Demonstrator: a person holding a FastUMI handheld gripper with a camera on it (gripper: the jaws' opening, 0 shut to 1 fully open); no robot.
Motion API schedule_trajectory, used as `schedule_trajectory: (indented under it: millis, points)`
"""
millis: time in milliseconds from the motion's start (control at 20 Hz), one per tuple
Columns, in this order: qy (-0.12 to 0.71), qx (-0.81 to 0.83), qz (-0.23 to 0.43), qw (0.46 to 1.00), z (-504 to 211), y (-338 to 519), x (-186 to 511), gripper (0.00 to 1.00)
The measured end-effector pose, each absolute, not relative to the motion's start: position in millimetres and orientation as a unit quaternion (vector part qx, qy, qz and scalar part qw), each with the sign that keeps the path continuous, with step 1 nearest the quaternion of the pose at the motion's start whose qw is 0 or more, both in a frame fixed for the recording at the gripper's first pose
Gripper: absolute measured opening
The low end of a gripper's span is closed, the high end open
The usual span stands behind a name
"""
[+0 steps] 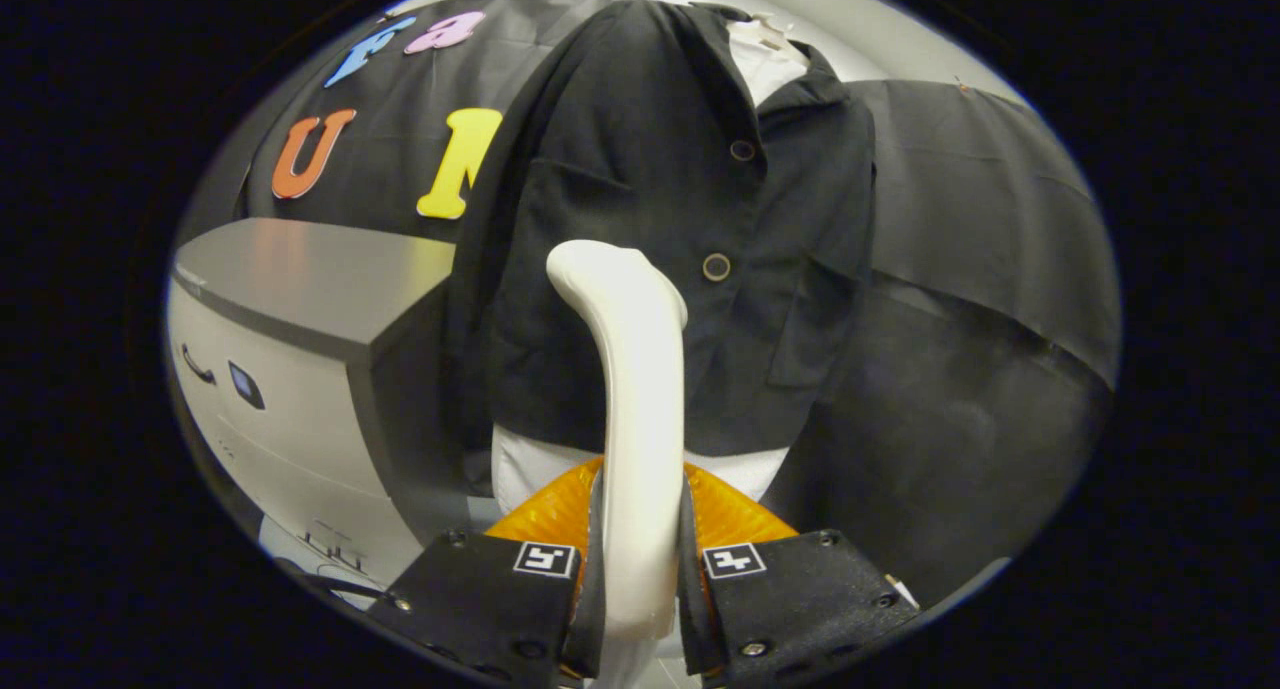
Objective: Iron the clothes twice with a garment steamer, once on the left side and once on the right side.
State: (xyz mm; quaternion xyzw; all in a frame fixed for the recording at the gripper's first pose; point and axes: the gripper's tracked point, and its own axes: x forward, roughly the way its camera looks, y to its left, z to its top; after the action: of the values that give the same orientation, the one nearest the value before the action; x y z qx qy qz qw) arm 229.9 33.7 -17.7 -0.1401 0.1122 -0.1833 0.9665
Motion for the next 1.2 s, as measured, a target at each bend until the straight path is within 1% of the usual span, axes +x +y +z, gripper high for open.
schedule_trajectory:
  millis: [550, 700, 800, 950, 1200]
  points:
    - [0.195, -0.134, -0.189, 0.953, -100.9, 22.2, 227.4, 0.33]
    - [0.207, -0.119, -0.192, 0.952, -111.9, 21.9, 225.6, 0.33]
    - [0.203, -0.104, -0.192, 0.954, -105.1, 24.1, 221.9, 0.33]
    - [0.178, -0.080, -0.203, 0.960, -75.5, 23.8, 209.0, 0.33]
    - [0.098, -0.025, -0.240, 0.966, 9.6, 7.4, 165.1, 0.33]
